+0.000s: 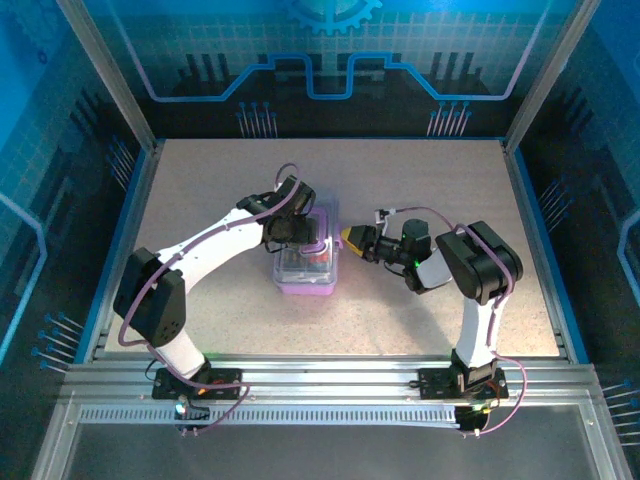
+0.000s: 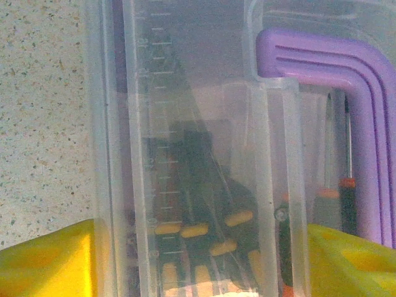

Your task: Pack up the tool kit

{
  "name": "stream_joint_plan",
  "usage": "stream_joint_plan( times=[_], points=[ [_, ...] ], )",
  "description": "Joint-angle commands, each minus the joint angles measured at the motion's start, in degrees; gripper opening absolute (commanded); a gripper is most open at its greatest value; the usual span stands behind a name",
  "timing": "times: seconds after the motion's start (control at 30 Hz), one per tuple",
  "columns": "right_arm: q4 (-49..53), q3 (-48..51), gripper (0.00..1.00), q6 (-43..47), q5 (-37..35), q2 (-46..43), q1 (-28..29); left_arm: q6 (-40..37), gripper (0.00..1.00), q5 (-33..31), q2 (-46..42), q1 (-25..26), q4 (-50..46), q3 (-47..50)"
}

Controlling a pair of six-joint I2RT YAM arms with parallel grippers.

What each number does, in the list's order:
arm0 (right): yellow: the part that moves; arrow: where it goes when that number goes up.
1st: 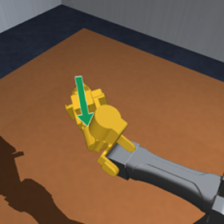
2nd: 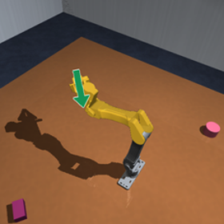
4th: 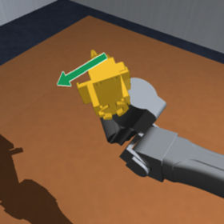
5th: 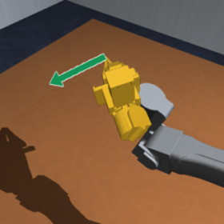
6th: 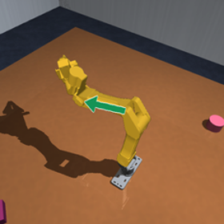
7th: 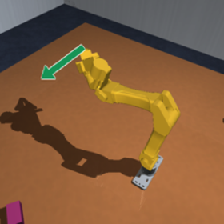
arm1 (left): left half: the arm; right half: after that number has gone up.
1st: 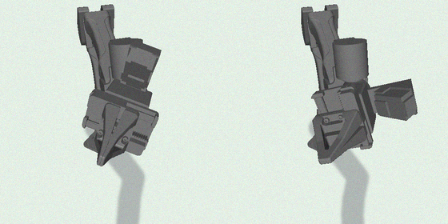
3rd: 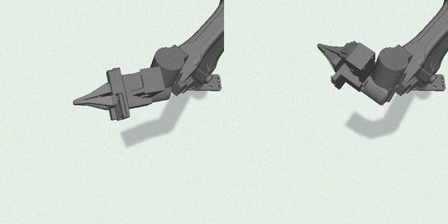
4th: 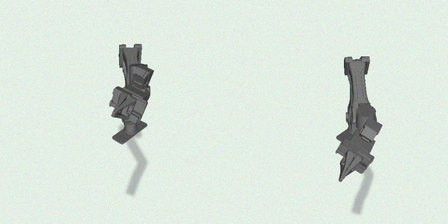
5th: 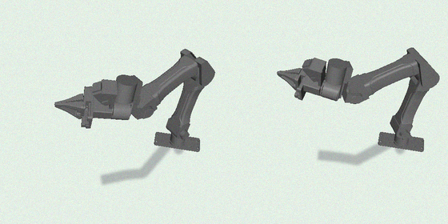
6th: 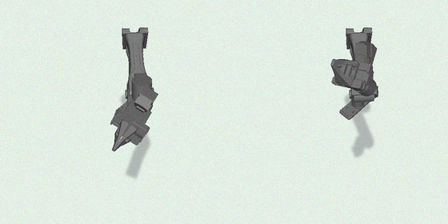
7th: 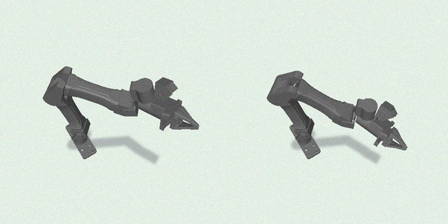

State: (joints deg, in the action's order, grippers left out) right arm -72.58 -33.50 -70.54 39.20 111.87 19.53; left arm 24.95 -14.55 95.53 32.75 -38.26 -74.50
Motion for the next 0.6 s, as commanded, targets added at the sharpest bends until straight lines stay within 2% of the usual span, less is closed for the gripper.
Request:
stream_joint_plan(
  times=[0.0, 0.13, 0.43, 0.57],
  points=[
    [-3.6, -0.6, 0.55, -0.5, 2.5, 1.3, 0.4, -1.0, 0.66, 7.2, 5.3, -0.1, -4.5, 3.8],
    [-3.3, -0.4, 0.55, -0.1, 2.8, 1.6, 0.4, -0.9, 0.67, 7.3, 5.4, 0.0, -4.5, 3.6],
    [7.6, -0.2, 0.54, 5.9, -0.8, -0.8, 0.2, -0.9, 0.67, 7.2, 4.8, -0.1, -4.4, 4.5],
    [8.0, 0.0, 0.52, 6.2, -0.9, -1.2, 0.3, -0.9, 0.67, 7.4, 4.7, 0.0, -4.1, 4.9]
  ],
)
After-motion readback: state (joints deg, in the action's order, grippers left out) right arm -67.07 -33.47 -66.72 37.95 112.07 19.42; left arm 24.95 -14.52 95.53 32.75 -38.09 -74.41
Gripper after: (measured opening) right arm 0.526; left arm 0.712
